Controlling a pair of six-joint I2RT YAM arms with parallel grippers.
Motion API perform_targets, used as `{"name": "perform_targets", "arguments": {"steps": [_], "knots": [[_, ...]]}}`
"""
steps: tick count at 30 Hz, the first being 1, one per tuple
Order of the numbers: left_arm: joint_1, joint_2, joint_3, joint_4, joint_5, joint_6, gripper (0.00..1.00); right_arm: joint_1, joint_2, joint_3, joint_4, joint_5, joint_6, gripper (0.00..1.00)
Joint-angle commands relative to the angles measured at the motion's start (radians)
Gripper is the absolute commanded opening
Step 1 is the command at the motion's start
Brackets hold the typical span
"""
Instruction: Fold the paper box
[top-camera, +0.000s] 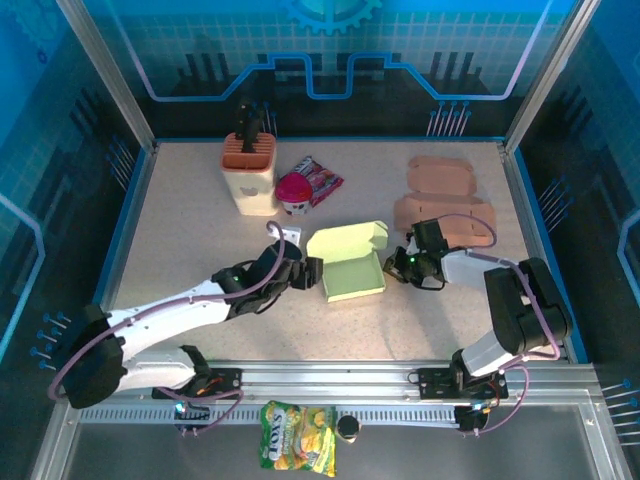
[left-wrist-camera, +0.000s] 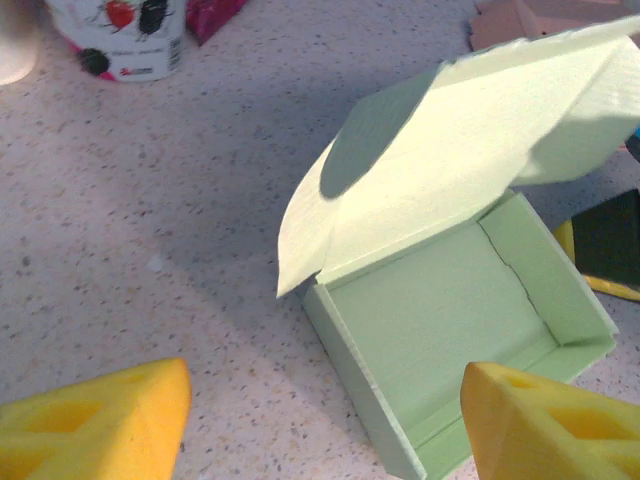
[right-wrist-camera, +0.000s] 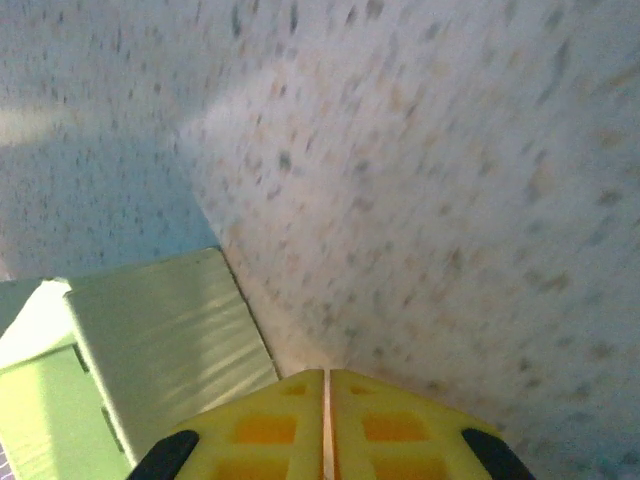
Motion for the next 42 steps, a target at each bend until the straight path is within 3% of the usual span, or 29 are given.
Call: {"name": "perform_targets", "arguments": {"steps": [1, 7, 14, 18, 24, 31, 42], "knots": [[0.038, -0.061, -0.050, -0.033, 0.007, -0.029, 0.71, 0.066, -0.047, -0.027, 0.052, 0.033, 0.083, 0.09], [0.156, -0.144, -0.090, -0.071, 0.114, 0.012, 0.67, 0.160, -0.088, -0.054, 0.072, 0.056, 0.112, 0.15], [0.306, -0.136, -0.026, -0.094, 0.343, 0.180, 0.66, 0.119, -0.270, 0.002, -0.135, 0.068, -0.187, 0.34], [0.321, -0.063, 0.047, -0.093, 0.410, 0.306, 0.69, 0.115, -0.355, 0.067, -0.269, 0.063, -0.356, 0.43], [0.321, 0.057, 0.138, -0.089, 0.388, 0.418, 0.71, 0.095, -0.367, 0.168, -0.391, 0.104, -0.484, 0.61], [0.321, 0.135, 0.185, -0.035, 0.375, 0.423, 0.72, 0.076, -0.230, 0.308, -0.415, 0.056, -0.566, 0.64], [0.319, 0.252, 0.266, -0.024, 0.386, 0.458, 0.68, 0.092, -0.132, 0.372, -0.412, 0.056, -0.595, 0.53]]}}
